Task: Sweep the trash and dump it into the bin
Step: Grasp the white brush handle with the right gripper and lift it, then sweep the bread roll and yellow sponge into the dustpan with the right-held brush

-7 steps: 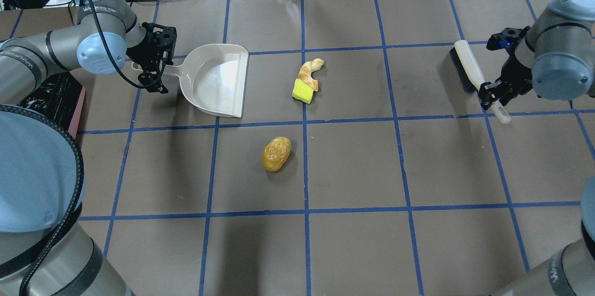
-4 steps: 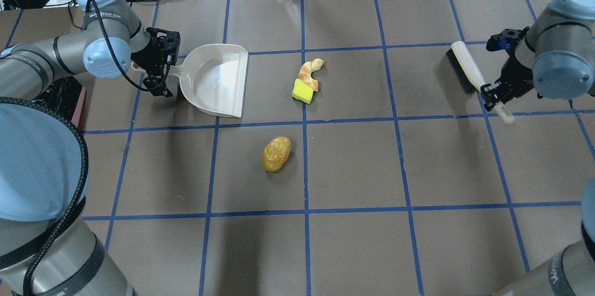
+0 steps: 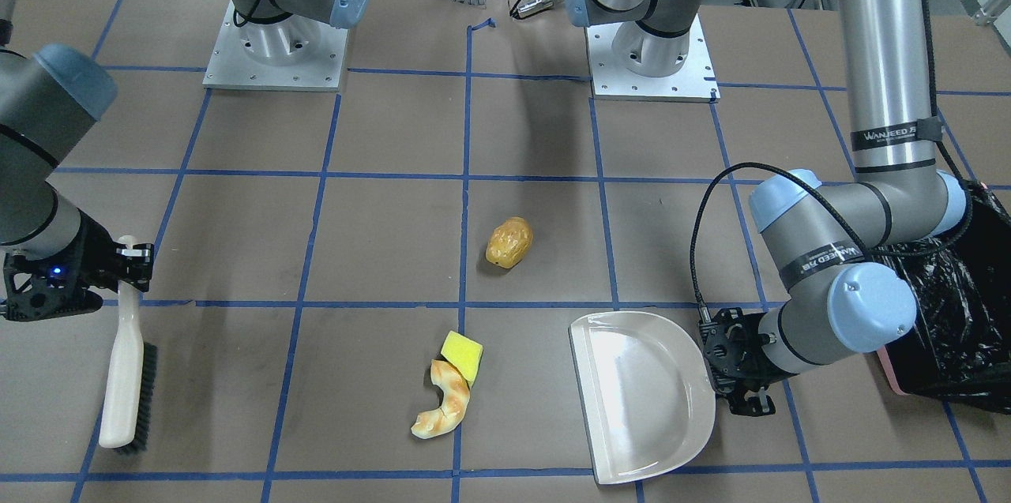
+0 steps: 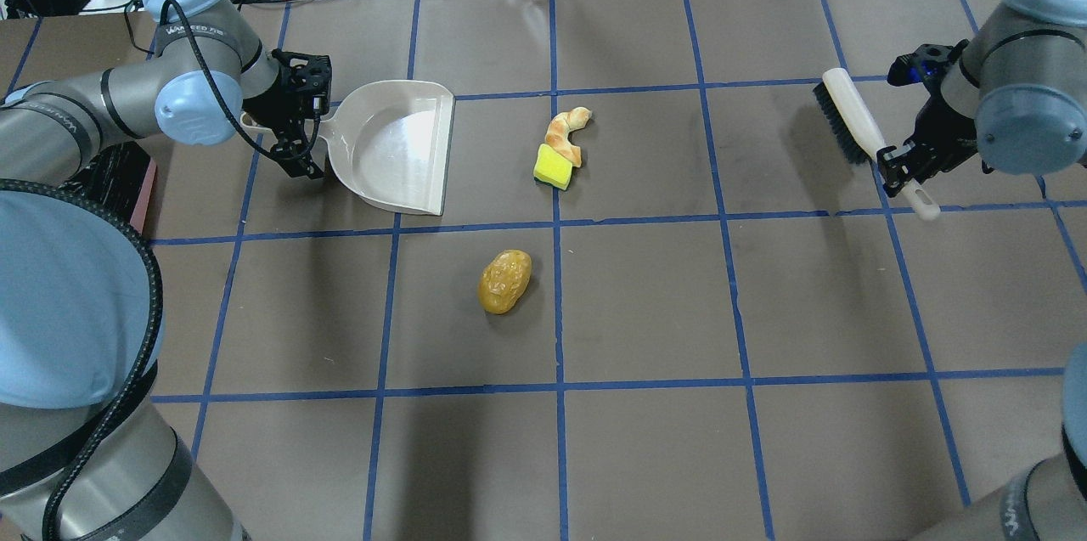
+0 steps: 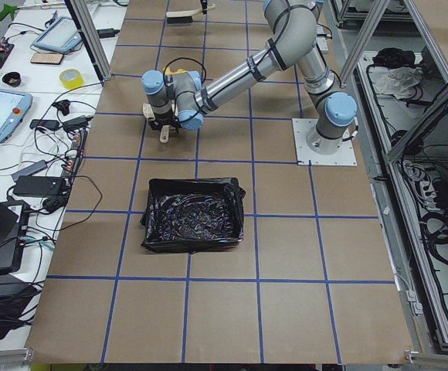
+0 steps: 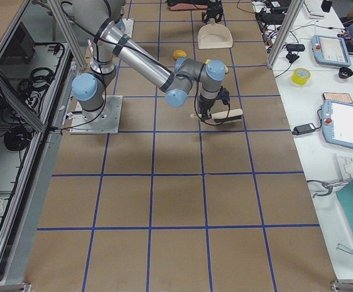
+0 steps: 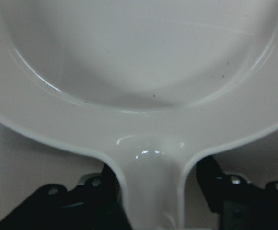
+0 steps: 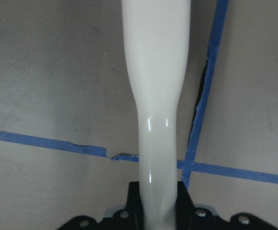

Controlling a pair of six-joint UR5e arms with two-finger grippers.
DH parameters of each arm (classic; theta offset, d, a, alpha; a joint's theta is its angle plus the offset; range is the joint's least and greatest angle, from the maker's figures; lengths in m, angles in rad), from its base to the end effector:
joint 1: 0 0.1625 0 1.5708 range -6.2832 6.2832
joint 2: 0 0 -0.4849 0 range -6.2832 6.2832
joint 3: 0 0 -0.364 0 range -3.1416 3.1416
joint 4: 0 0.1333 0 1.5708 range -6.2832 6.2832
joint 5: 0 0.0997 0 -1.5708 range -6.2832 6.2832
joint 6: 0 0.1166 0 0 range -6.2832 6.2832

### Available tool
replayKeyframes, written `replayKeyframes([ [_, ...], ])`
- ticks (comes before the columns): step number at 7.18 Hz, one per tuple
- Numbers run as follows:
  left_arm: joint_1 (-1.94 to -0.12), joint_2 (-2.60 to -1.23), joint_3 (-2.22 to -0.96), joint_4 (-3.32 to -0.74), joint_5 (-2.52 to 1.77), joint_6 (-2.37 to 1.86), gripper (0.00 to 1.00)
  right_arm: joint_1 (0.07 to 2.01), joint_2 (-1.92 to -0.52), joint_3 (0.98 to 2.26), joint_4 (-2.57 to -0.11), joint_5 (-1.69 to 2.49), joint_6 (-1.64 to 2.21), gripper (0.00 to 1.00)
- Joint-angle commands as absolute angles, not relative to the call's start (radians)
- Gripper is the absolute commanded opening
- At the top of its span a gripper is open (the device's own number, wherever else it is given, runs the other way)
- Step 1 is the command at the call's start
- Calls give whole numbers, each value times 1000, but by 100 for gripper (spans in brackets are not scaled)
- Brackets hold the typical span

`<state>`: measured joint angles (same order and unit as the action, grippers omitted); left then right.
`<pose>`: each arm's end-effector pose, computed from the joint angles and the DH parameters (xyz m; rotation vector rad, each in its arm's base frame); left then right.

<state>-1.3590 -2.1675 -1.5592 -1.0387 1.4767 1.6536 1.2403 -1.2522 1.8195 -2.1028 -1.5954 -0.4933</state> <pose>-0.0003 -0.6847 0.2414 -2.0052 -2.2879 0.0670 -0.0565 -0.5667 0.3074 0.2554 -3.1221 -0.0661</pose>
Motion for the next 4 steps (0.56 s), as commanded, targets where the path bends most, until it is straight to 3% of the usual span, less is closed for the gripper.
replayKeyframes([
  [1,-1362,-2154,-1560,-1039,1471,1649,20,1366,-1256,1819,-2103,-1563,-308,0],
  [2,-1365,-2148,-1560,-1039,1471,1637,0,1449,-1256,1818,-2108,-1565,-201,0],
  [4,-1382,-2135,-1574,-1042,1473,1629,0,1621,-1246,1778,-2102,-1565,40,0],
])
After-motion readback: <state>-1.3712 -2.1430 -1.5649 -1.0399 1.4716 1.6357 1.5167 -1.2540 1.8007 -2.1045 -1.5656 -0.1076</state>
